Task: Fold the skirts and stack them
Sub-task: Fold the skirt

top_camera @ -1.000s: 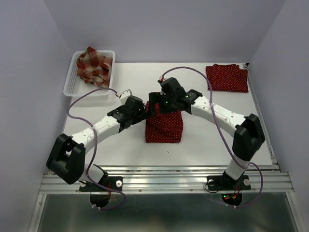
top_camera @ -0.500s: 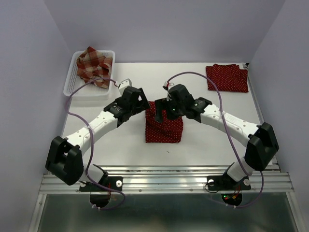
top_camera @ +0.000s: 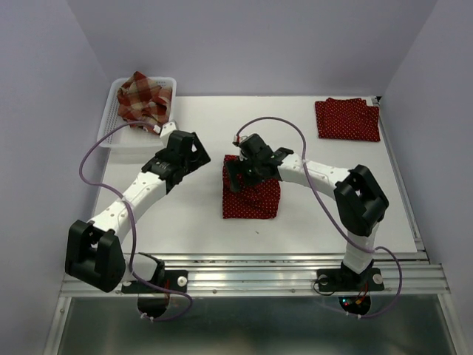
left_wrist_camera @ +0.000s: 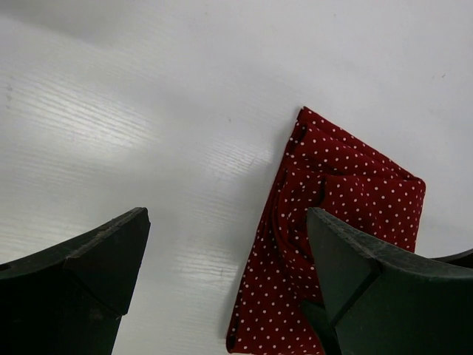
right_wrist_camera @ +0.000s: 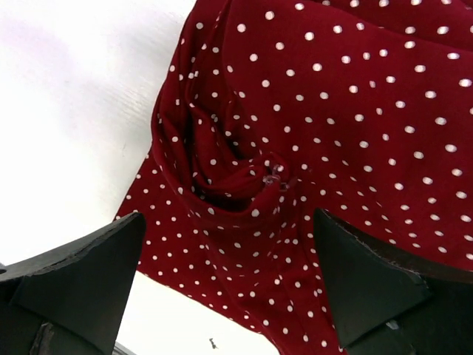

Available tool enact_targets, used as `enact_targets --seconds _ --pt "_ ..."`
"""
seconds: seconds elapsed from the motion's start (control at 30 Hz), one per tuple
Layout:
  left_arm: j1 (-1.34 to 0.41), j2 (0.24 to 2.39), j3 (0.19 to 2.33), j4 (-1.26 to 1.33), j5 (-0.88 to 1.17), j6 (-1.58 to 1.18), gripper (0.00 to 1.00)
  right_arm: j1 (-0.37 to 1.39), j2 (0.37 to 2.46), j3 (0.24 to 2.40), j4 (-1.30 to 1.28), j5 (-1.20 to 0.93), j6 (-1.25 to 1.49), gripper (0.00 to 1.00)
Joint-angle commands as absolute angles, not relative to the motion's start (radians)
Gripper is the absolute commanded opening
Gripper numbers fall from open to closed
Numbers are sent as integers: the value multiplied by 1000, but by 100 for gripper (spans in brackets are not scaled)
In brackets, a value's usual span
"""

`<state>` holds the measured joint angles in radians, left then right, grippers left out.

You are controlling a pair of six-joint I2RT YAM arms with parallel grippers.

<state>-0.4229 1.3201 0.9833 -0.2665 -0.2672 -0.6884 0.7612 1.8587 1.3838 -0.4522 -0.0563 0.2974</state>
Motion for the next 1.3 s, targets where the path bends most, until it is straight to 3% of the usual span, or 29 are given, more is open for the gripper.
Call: enact_targets --seconds 0.0,0.4,0.8,1.03,1.13,1.27 --pt "-400 1255 953 -281 -298 -669 99 778 1871 1437 -397 -141 279 100" --pt "-376 1229 916 -273 -296 -675 99 894 1848 1325 -301 -299 356 100" --pt "-373 1209 884 -246 -226 -673 99 904 1870 1325 -308 -213 367 100" --pt "-385 1154 841 -183 -89 -670 99 904 1678 1351 -337 -39 370 100" --pt "-429 1132 815 -153 -61 -690 99 818 1586 1316 -336 -5 411 100" --pt "-515 1123 782 -106 -46 -725 99 620 1519 1247 -299 -157 494 100"
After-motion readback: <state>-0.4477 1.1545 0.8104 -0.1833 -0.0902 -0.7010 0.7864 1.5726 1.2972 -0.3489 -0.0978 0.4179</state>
